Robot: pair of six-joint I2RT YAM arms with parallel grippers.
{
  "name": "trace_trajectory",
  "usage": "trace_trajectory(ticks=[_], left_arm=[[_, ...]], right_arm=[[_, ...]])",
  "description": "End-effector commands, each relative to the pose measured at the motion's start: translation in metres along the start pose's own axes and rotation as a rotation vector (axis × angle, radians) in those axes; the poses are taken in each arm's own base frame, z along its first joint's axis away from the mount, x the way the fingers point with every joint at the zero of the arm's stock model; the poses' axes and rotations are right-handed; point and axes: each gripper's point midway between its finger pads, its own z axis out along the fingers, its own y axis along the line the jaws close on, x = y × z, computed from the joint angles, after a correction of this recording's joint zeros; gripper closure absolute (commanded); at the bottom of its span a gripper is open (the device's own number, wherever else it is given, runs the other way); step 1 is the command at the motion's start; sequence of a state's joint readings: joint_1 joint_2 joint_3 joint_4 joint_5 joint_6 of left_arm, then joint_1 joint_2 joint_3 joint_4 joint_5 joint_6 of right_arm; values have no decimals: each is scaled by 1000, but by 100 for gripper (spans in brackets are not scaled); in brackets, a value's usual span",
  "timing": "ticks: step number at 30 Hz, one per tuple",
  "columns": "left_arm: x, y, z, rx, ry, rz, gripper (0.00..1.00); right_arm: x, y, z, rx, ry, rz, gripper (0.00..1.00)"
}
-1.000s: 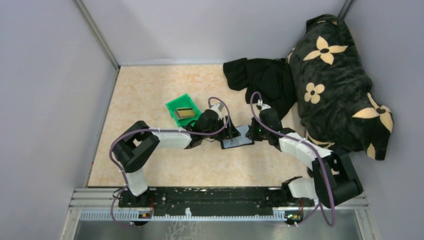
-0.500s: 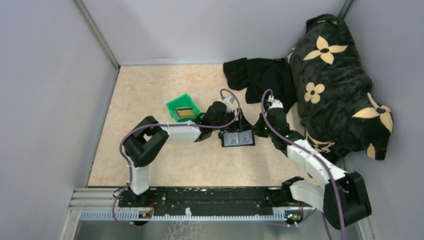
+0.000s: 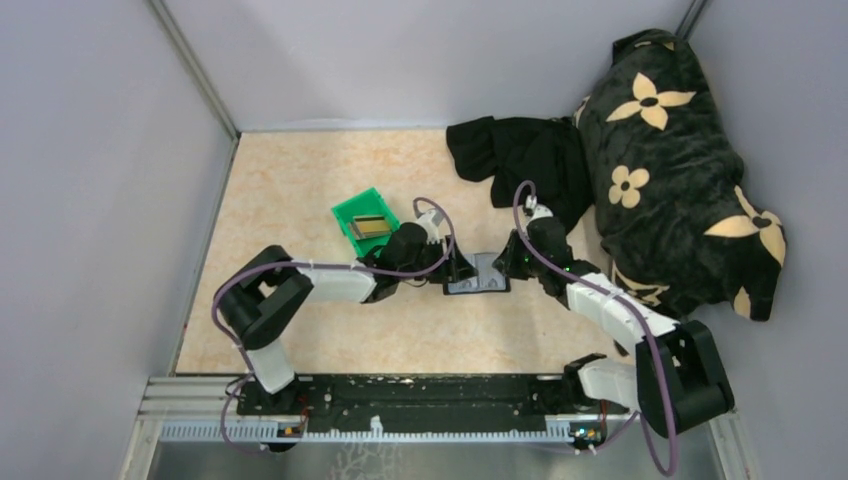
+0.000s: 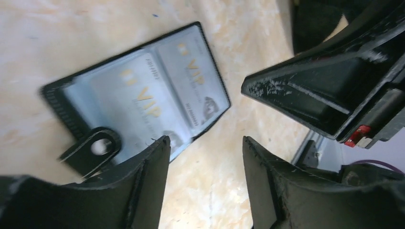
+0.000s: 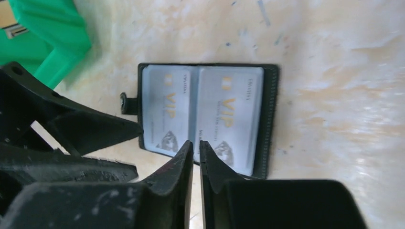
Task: Take the credit cards out of the card holder
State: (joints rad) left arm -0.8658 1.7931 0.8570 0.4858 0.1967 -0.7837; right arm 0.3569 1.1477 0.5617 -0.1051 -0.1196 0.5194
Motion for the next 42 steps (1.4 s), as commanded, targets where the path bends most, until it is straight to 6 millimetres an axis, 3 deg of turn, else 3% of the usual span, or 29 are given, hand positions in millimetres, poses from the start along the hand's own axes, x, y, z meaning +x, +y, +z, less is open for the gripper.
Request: trace_trajectory(ticks=[1,3,5,8,22,31,36,42], left_arm=[[-10,17,-16,-51,-71,23,43],[-4,20,-16,-38,-56,10,50],[1,19,-11,-13,-28,-4,50],[6,20,-3,-2,-4,-19,50],[17,34,1,-23,31,-27,63],[24,36,5,-4,54,-43,64],[26,40,4,-8,58,-49,64],[26,42,3,-10,55,-55,64]], right_arm=[[-2,36,10,-212,5,1,85],[0,33,17,-210,11,-8,75],[1,32,23,-211,13,-12,68],[7,35,31,-246,40,-22,64],[22,28,43,-259,58,4,68],[45,18,54,-262,115,13,71],[57,23,56,-318,141,41,72],[59,28,51,-359,138,48,84]])
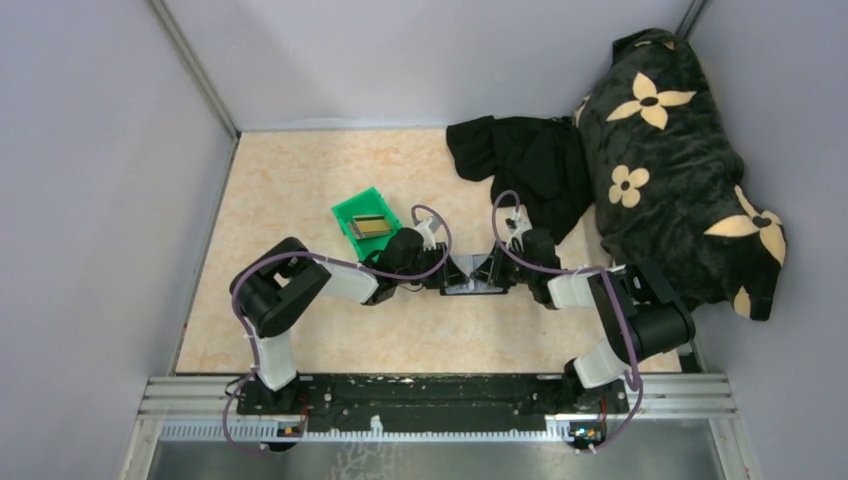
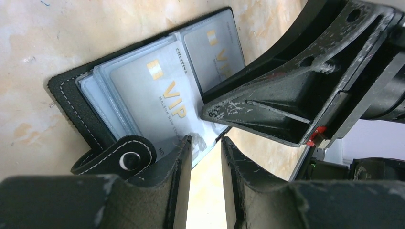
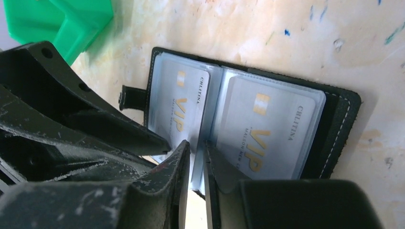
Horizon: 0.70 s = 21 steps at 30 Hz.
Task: Take the credit cards out of the card holder
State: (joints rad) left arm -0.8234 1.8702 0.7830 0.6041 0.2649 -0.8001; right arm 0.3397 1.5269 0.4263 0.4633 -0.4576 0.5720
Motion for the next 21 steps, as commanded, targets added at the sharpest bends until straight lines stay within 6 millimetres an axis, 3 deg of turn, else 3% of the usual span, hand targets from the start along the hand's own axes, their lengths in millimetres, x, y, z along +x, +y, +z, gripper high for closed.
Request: trace_trajectory(ticks=[1,9,16,19,20,21], left_arm=[[6,9,0,-11,14,-13,65],[7,12,1,-11,19,-23,65],[6,11,-1,-10,14,-22,64],[2,10,-4,-3,6,-22,62],[0,9,-6,3,-1,-19,62],[-3,6,-9,9,-11,-14,61]], right_arm=[[8,8,-2,-60,15,1,87],[6,29,-7,-201,16,18,100],[9,32,-6,-243,15,52,100],[8,24,-6,-203,11,69,100],[7,22,-7,-190,9,65,98],[7,20,-7,-178,6,57,88]])
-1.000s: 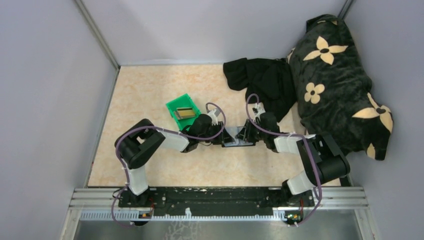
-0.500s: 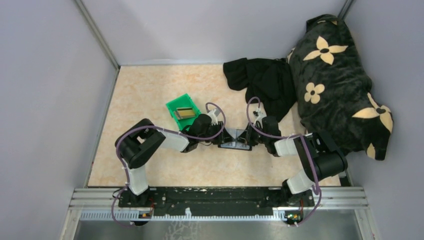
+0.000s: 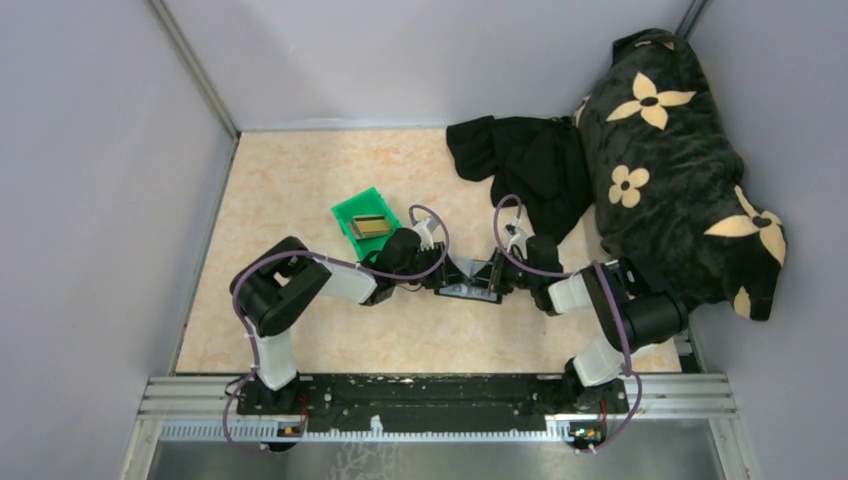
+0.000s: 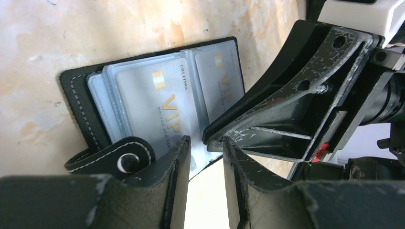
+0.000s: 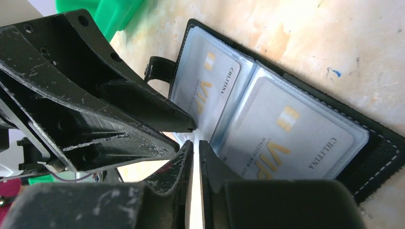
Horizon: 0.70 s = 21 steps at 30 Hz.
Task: Take the credit cards out of the card holder
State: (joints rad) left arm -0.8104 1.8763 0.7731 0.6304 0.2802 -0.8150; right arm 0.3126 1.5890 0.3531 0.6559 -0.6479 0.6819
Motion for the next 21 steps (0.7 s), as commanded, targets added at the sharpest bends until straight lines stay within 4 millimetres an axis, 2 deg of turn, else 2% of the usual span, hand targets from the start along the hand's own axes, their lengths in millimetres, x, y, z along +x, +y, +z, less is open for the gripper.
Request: trace_trajectory(ticks=[1,2,5,8,16,21], left_arm=[[-5,1,-10,2,-17,18,61],[-8,-2,-12,7,-23,38,61],[-18,-7,-17,-15,-39,86,60],[-21,3,-18,-69,-47,115,60],[-3,28,-13,-127,2,104,60],[0,30,-12,-129,11,100,60]], right_arm=[[-13,3,-3,2,-44,-45,80],[-14,3,-4,9,-48,-50,75],[-18,2,-6,29,-61,-59,71],[-19,2,-6,32,-64,-61,71],[-22,0,-9,47,-72,-59,71],[-26,0,-13,55,-90,-63,71]])
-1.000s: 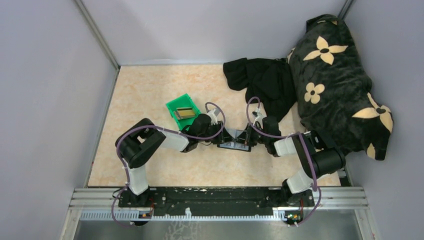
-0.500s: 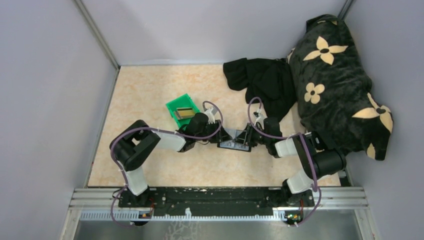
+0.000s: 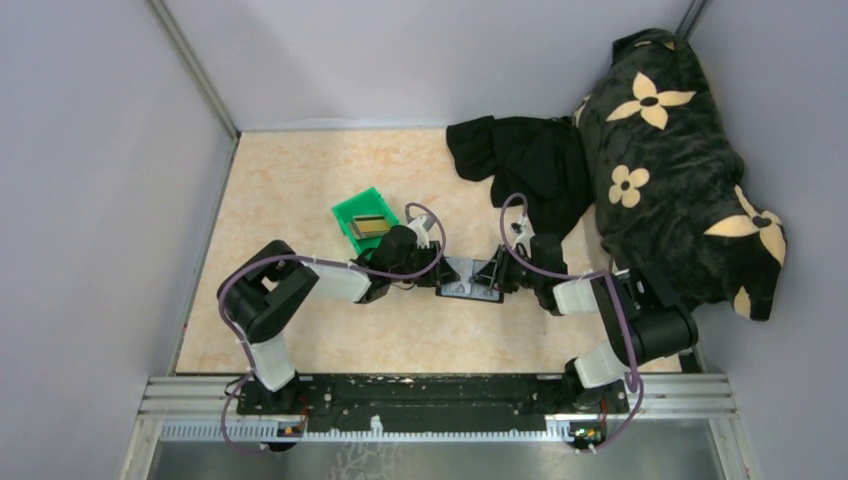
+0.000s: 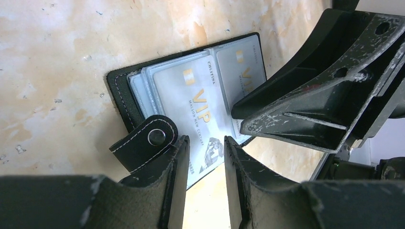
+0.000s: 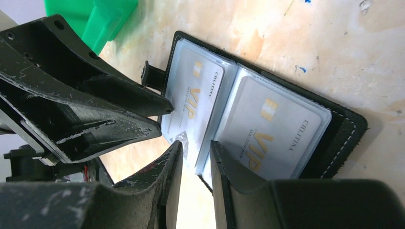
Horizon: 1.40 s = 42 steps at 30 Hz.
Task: Take the credit cards out of the card holder
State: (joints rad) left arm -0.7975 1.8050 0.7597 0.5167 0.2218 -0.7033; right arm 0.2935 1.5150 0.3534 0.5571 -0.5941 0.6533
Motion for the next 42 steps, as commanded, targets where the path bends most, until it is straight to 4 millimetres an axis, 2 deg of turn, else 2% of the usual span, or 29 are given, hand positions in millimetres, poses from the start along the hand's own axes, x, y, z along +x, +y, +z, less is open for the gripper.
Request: trace_trajectory(ticks=[1,7,10,20,30,42], left_arm=[[8,15,3,-42,24,9,60],[-9,-4,-10,-5,-19,20,60],[-10,-1,-11,-27,-20,28,61],[8,10,-5,-22,24,-14,62],[11,15,-5,-27,29,-25,62],[22,15,7,3,75,-51,62]], right_arm=[[-19,6,-5,-6,-62,-56,71],[-17,2,-3,-1,-53,-53,71],[-16,0,-1,0,-49,-50,71],[-14,-2,0,1,-39,-43,70],[-13,1,3,-26,-33,-31,69],[-11,2,5,-51,-30,-23,65]])
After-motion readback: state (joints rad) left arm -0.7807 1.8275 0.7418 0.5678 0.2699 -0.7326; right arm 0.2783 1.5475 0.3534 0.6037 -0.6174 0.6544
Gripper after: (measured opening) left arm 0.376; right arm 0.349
